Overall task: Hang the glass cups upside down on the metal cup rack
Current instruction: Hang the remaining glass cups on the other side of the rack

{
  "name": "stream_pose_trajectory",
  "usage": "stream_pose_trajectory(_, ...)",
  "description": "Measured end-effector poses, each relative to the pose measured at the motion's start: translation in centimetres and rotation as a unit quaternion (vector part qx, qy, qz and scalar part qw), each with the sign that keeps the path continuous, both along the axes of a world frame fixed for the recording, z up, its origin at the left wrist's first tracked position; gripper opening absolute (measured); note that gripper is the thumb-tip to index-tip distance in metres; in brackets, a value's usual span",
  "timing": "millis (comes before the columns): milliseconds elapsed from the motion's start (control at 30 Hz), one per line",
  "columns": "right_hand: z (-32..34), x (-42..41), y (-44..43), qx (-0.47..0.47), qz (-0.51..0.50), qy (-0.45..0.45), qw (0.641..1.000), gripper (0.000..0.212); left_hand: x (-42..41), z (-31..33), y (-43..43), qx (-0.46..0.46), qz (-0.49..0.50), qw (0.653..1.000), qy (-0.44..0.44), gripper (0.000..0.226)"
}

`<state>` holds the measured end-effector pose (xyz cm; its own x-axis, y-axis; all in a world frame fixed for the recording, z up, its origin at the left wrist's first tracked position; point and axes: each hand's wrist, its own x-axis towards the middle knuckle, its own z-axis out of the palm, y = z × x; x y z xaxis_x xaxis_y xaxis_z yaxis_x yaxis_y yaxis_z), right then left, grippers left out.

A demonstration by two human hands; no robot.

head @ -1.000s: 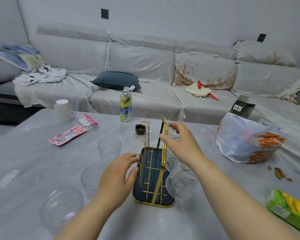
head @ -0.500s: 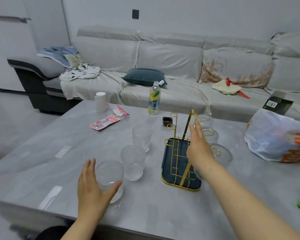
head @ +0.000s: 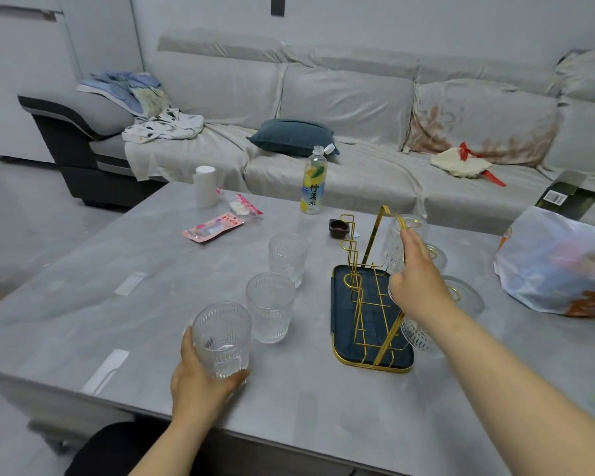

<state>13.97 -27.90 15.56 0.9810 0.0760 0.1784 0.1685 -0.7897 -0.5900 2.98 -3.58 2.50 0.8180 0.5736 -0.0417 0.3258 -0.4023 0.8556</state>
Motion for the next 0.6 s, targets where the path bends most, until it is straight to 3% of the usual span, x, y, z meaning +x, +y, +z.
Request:
stream_pose_trajectory(167,-0.2,0.7,0.4,-0.005,-0.027,0.012,1.0,0.068,0.0,0.2,0.0,-0.012,0.019,1.0,-0.001,0.068)
stream_pose_trajectory(367,-0.2,0.5,0.4,-0.006,-0.022,0.018,1.0,0.069,-1.2,1.3,0.2,-0.091,-0.001,0.994,-0.055,0.067)
stream_pose_trajectory(500,0.1,0.4,0.3,-0.012,0.004,0.027,1.0,0.064,-1.6,4.4,0.5,-0.059,-0.039,0.991,-0.112,0.065)
stream_pose_trajectory(600,0.3,0.4,-0.1,-0.031,0.027,0.051,0.998,0.064,-0.9,7.7,0.9,0.015,-0.143,0.982,-0.123,0.066)
